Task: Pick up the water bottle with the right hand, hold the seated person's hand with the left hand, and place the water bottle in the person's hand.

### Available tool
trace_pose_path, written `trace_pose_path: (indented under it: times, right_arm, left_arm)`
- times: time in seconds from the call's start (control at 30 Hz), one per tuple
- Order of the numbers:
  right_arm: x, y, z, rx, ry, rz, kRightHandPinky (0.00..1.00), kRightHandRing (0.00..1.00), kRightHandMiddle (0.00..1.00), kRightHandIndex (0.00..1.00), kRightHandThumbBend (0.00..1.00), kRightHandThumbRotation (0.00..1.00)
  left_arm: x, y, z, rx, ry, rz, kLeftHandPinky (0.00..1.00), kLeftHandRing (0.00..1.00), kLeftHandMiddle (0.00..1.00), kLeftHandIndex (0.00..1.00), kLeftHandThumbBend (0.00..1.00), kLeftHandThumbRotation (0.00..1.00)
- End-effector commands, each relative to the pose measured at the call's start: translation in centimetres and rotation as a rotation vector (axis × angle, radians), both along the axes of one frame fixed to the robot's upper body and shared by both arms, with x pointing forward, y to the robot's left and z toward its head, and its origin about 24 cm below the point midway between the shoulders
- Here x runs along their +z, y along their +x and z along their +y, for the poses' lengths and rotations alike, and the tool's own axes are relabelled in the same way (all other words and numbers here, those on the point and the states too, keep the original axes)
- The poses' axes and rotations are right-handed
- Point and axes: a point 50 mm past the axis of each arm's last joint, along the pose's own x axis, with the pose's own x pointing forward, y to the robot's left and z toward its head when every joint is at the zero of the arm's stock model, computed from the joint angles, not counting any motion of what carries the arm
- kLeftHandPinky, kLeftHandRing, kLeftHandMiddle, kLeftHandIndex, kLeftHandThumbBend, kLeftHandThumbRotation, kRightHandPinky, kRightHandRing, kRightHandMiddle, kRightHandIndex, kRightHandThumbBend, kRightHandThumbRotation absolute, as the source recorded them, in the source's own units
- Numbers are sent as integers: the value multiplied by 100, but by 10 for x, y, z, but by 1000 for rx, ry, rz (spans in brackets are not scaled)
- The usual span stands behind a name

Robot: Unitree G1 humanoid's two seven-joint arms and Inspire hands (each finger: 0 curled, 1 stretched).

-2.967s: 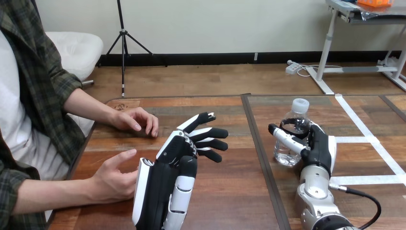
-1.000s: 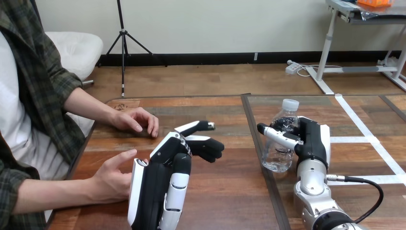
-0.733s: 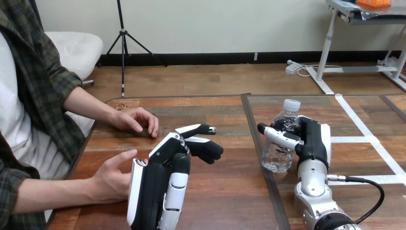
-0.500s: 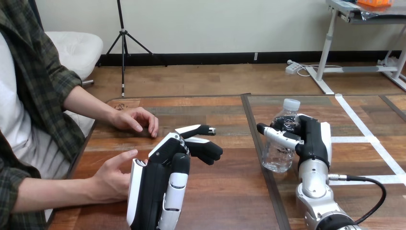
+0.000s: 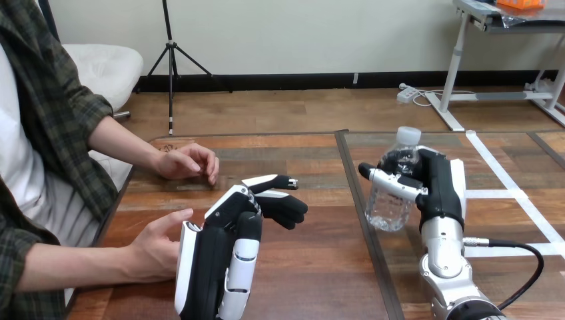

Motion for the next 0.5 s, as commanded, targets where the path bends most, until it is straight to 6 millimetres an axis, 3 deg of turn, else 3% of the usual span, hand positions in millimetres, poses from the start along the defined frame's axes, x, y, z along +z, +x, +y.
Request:
trace_pose_path:
  times: [0.0,0.47]
  right_arm:
    - [34,16,0,32,-13,-175,40,42,45,45,80,0]
    - [43,10,1,104,-18,-306,41,42,45,45,78,0]
  left_arm:
    - [7,-1,-3,18,-48,-18,45,51,55,63,42,100]
    - [8,2,2,16,-32,-14,46,52,57,64,35,100]
